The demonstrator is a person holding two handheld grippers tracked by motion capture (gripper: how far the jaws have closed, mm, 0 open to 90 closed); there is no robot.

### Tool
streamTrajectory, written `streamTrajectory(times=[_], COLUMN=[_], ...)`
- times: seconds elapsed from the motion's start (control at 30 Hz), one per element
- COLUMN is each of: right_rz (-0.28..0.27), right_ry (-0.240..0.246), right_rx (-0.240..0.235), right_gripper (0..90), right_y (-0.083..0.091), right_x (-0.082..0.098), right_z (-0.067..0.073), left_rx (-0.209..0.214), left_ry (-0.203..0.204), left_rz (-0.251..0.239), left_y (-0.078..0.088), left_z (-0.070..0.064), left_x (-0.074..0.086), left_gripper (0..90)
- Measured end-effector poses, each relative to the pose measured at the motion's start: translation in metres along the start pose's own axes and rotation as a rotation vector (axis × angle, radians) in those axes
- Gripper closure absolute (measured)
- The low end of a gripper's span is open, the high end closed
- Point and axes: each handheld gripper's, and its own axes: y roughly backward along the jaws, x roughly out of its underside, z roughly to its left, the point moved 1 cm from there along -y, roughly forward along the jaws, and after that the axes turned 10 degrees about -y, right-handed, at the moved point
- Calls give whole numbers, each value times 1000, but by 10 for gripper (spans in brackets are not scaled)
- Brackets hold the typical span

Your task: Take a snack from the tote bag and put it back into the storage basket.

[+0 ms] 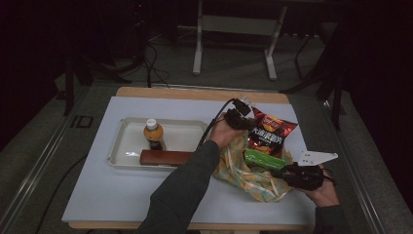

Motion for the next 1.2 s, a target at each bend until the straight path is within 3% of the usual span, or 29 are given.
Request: streamTrajectory(times=[0.27, 0.53, 1.03, 1.2], right_rz=[0, -1, -3, -3], right_ry=[-7, -9, -11, -13], right_rx=[1, 3, 3, 3], right_gripper=[733, 733, 733, 733], right_y=[1, 1, 1, 1], right_x=[2, 2, 3, 3], right_z=[0, 0, 0, -1], left_rx=[5, 25, 40, 44], left_ry=[-40, -43, -64, -53], left_rz=[-60, -113, -185, -207], left_y=[18, 33, 46, 49], left_z=[-8, -11, -19, -20], left_x=[-6, -9, -20, -23], left_gripper=[898, 898, 899, 899])
